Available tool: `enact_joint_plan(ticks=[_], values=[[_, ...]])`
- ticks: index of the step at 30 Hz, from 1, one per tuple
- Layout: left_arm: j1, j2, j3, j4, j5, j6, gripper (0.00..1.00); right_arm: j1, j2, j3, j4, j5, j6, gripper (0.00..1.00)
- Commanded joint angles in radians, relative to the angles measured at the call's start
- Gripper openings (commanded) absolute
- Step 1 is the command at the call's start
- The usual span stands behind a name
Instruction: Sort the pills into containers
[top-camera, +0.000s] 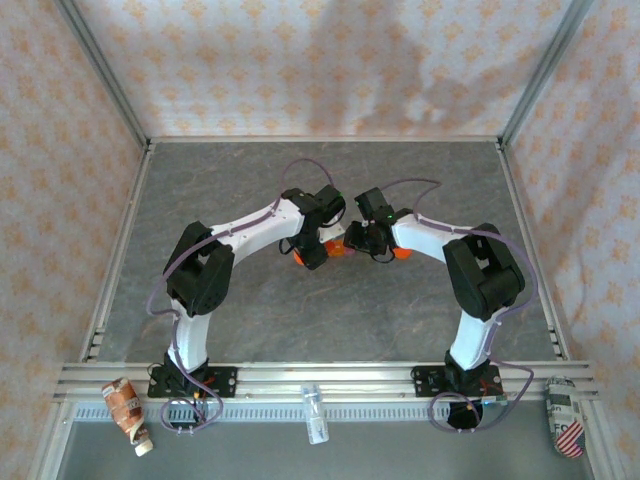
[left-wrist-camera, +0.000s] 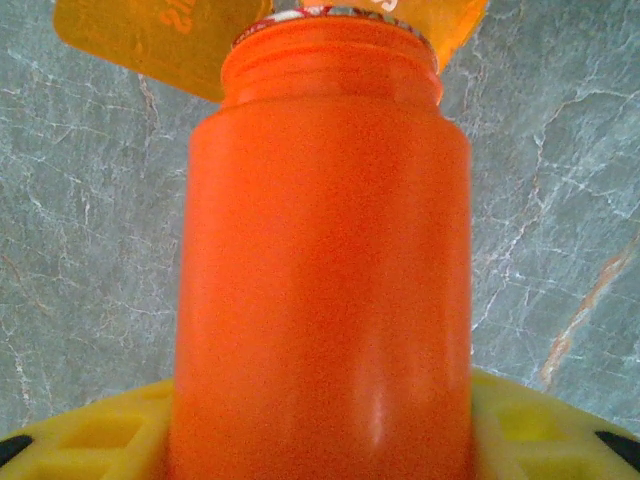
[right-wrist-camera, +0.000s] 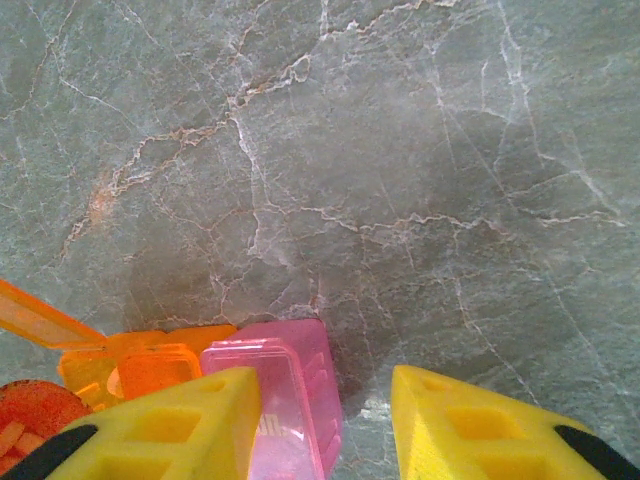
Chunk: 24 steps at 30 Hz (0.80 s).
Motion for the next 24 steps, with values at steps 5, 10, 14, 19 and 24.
enact_joint_plan(ticks=[5, 10, 14, 19, 24], values=[[-0.006, 0.001, 0.033, -0.047, -0.044, 0.021, 0.00, 0.007, 0.030, -0.004, -0.022, 0.012, 0.007, 0.39], [-0.006, 0.005, 0.040, -0.063, -0.047, 0.028, 0.00, 0.007, 0.030, -0.004, -0.022, 0.012, 0.010, 0.39], [-0.006, 0.008, 0.043, -0.072, -0.044, 0.028, 0.00, 0.007, 0.032, -0.001, -0.021, 0.012, 0.009, 0.39], [-0.006, 0.013, 0.048, -0.076, -0.039, 0.030, 0.00, 0.007, 0.033, -0.001, -0.023, 0.010, 0.010, 0.39], [-0.006, 0.023, 0.058, -0.078, -0.042, 0.032, 0.00, 0.007, 0.031, -0.002, -0.024, 0.012, 0.011, 0.39]])
